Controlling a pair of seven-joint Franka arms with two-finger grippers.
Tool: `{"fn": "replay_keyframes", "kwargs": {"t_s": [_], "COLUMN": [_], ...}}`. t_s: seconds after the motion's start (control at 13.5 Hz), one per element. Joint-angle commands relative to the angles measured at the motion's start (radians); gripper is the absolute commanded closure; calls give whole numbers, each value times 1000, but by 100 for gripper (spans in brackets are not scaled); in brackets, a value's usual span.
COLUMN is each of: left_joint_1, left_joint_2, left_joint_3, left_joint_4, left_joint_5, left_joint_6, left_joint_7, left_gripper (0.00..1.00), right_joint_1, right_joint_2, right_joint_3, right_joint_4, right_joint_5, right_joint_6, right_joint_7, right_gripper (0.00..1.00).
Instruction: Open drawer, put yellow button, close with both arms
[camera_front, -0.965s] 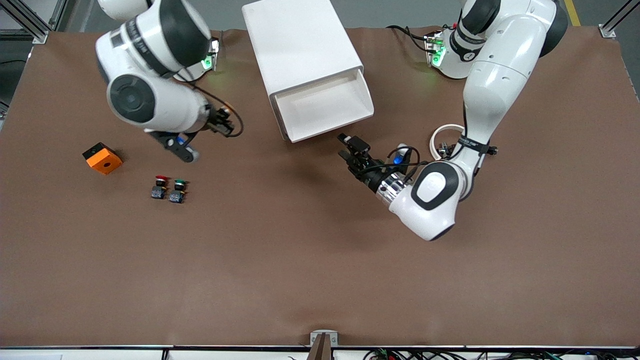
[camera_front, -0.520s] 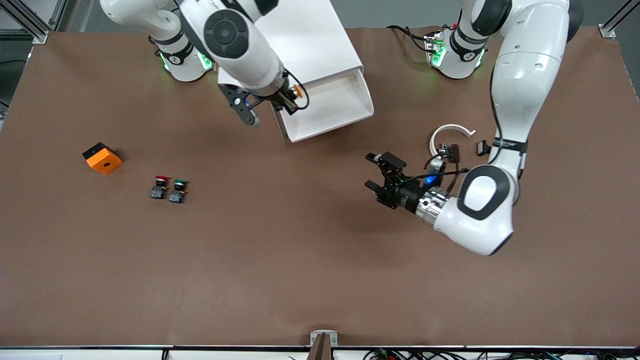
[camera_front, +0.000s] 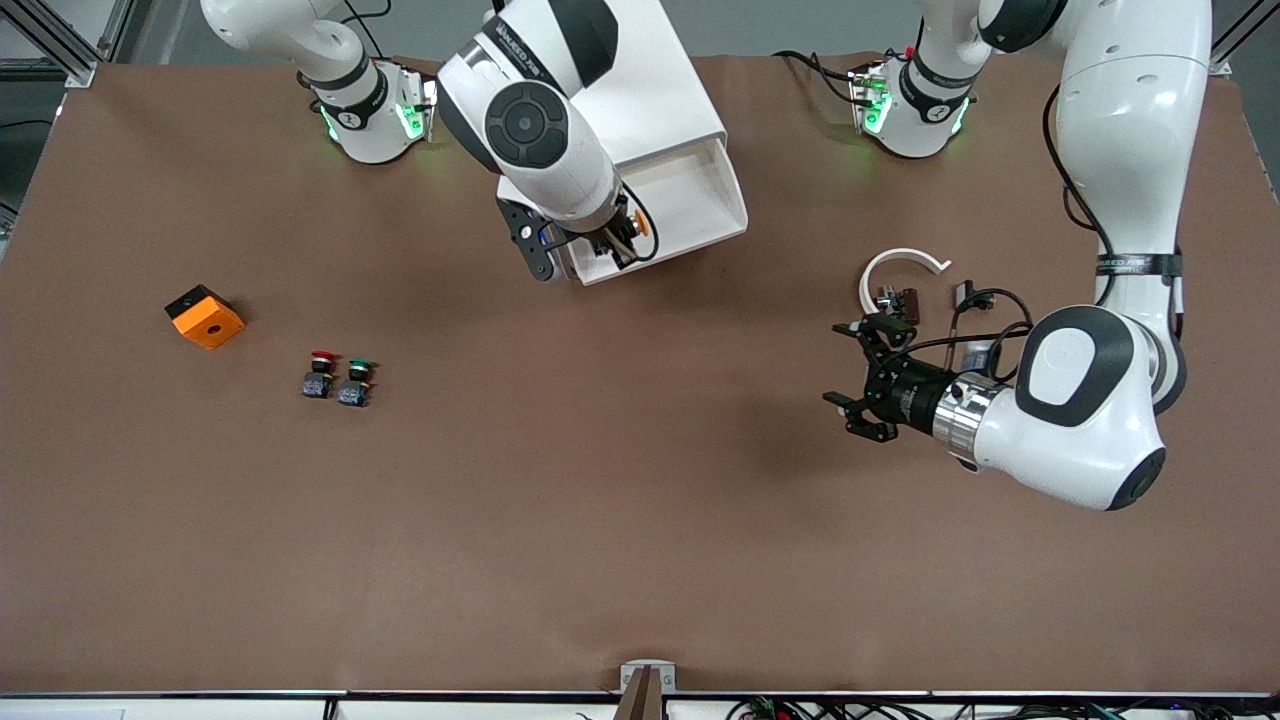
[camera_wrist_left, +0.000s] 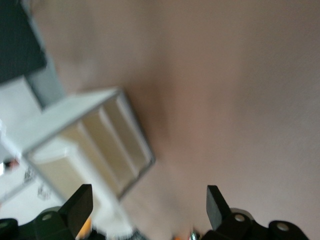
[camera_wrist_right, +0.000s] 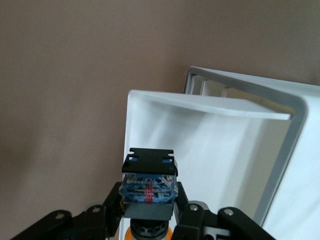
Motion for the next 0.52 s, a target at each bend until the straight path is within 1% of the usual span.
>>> {"fn": "replay_keyframes", "kwargs": {"t_s": [0.0, 0.07, 0.15, 0.22, 0.37, 0.45], "left_joint_1": [-30, -30, -28, -28, -31, -37], "left_joint_2": [-36, -45, -50, -55, -97, -104], "left_joint_3": [12, 8, 10, 11, 1, -10], "left_joint_4": [-16, -16, -16, -17, -25, -28], "left_joint_5": [195, 223, 232, 244, 321, 342], "left_joint_6": [40, 108, 143, 150, 212, 213], "left_joint_7": [138, 164, 202, 272, 487, 579], "left_gripper": [0, 0, 0, 0, 0, 0], "right_joint_1": [34, 40, 51, 62, 74, 77], "right_joint_2": [40, 43, 49, 52, 55, 55], "right_joint_3": [-9, -9, -9, -9, -9, -9], "right_joint_4": [52, 52, 52, 51, 42, 32], "right_joint_5": [43, 41, 38, 38, 38, 38], "right_joint_6": [8, 26, 32, 31, 25, 20], "right_joint_7": [25, 25, 25, 24, 22, 22], "right_gripper": [79, 79, 79, 79, 79, 79]}}
